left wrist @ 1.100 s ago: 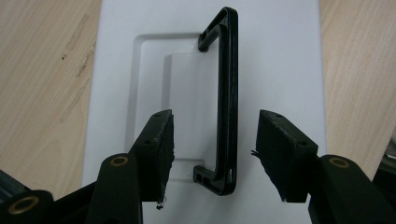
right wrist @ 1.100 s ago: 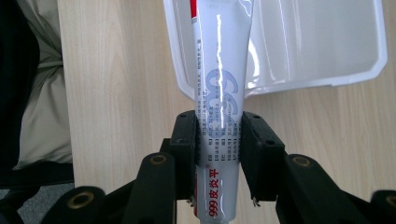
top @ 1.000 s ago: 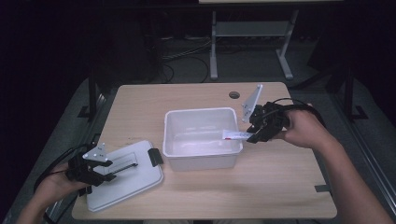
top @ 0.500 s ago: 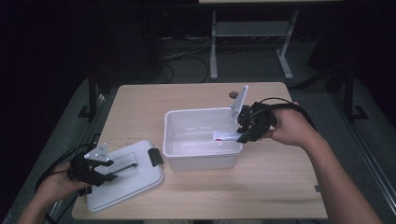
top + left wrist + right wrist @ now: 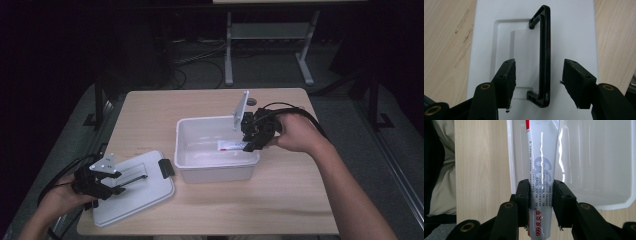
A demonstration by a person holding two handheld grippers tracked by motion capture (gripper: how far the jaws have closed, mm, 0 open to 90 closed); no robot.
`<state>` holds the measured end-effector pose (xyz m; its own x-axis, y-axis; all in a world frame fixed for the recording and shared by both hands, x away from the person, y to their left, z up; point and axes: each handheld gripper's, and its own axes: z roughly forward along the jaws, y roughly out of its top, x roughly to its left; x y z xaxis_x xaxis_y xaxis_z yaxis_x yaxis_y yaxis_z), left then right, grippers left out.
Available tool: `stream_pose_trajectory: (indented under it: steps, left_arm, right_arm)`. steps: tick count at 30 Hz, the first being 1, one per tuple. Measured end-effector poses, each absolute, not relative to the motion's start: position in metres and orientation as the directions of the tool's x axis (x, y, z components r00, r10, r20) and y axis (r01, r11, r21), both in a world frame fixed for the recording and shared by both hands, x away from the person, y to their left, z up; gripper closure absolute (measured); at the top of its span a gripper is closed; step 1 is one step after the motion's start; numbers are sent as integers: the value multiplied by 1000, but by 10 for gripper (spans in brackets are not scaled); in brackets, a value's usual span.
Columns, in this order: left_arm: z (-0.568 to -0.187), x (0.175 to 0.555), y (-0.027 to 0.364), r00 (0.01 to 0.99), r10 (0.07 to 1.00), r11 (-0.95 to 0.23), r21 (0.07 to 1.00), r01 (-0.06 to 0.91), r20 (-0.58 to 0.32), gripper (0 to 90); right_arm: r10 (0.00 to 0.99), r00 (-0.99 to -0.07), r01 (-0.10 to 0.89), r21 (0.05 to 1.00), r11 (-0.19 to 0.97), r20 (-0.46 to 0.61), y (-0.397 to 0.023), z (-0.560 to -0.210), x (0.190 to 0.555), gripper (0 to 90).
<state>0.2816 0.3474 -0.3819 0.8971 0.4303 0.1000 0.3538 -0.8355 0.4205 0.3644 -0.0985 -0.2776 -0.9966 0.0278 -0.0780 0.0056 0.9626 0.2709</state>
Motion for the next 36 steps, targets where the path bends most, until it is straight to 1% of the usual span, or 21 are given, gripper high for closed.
stream_pose_trajectory:
  steps: [18,36]
  left_arm:
    - [-383,282,348,898,429,-835,423,353,97,435]
    - [-384,281,352,897,433,-832,426,357,94,434]
  right_arm:
    - [-2,-999,-13,245,969,-48,-74,-301,376,674]
    - [-8,-999,-17,237,971,-39,-62,-317,377,674]
